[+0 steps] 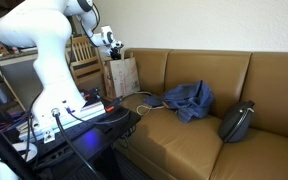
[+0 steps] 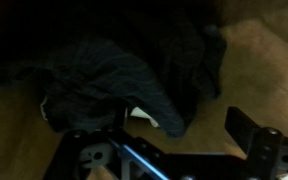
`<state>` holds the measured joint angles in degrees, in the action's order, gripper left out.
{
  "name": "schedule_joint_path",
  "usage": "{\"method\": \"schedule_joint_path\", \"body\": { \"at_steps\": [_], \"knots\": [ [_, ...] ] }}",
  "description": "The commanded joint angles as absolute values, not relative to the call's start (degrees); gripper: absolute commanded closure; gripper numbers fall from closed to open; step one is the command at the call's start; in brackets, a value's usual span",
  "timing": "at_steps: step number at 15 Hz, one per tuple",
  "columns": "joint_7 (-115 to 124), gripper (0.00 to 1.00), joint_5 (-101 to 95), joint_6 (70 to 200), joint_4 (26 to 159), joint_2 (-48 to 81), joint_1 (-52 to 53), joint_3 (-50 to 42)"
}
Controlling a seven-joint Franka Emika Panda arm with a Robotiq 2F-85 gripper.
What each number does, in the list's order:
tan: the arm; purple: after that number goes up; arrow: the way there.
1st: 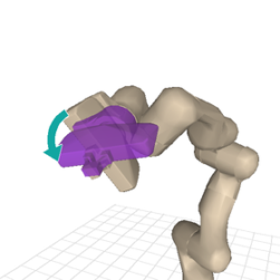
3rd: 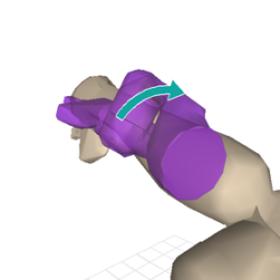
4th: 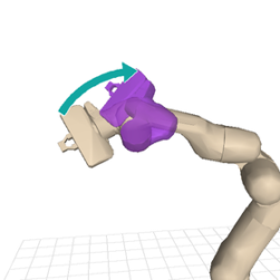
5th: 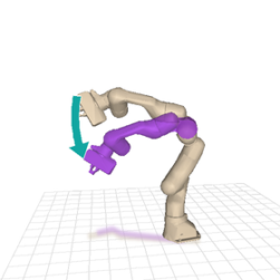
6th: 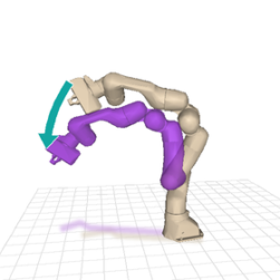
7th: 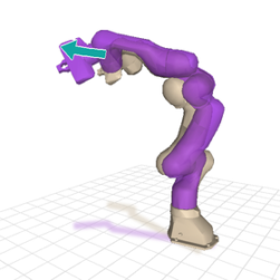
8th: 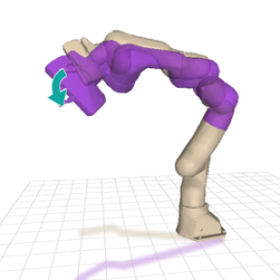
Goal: Pick up the cloth from the brown bag and put it on the couch.
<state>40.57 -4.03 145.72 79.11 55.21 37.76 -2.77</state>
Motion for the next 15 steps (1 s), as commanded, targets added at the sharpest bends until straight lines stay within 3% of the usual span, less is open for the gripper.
{"method": "schedule_joint_path", "body": {
  "at_steps": [1, 10, 11, 12, 15],
  "knots": [
    [41.0, 0.00, -2.9, 134.3, 65.8, 65.0, 36.0, -3.1],
    [33.8, 0.00, -1.9, 117.3, 40.3, 84.9, 34.2, 2.0],
    [32.8, 0.25, -1.8, 114.5, 37.5, 86.2, 34.3, 2.7],
    [32.6, 0.26, -1.6, 111.8, 35.8, 86.7, 34.4, 3.1],
    [33.2, 0.47, -1.4, 109.0, 37.9, 84.2, 34.3, 3.1]
  ]
}}
